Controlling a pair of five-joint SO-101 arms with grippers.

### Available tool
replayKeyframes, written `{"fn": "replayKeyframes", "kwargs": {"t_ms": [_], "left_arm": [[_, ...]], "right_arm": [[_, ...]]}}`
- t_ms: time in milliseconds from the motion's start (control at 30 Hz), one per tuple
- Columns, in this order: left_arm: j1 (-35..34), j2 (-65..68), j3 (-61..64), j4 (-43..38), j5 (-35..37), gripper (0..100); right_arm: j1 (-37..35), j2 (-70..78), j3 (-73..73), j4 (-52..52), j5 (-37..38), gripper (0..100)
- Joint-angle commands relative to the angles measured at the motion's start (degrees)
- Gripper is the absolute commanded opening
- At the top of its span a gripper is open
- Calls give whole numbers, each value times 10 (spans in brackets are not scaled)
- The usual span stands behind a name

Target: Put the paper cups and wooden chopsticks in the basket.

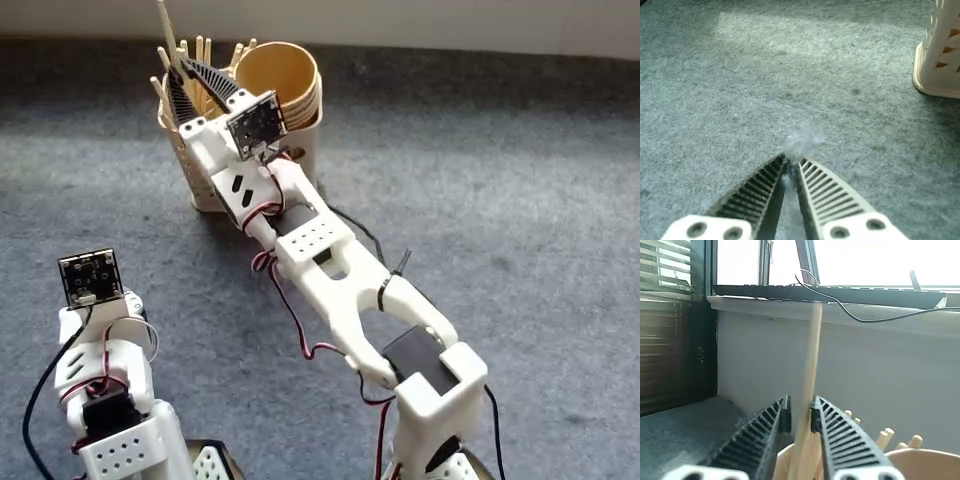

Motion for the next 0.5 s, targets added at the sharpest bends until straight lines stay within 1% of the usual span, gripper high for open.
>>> {"fn": "replayKeyframes", "kwargs": {"t_ms": [0, 133, 300, 467], "left_arm": [[10, -8, 11, -11, -5, 18], [10, -8, 11, -11, -5, 18], [10, -8, 11, -11, -5, 18], [10, -8, 11, -11, -5, 18]], "right_arm": [[7, -1, 3, -1, -4, 118], [0, -6, 2, 1, -4, 117], [-22, -71, 10, 4, -4, 117], [-49, -171, 57, 73, -4, 116]]}}
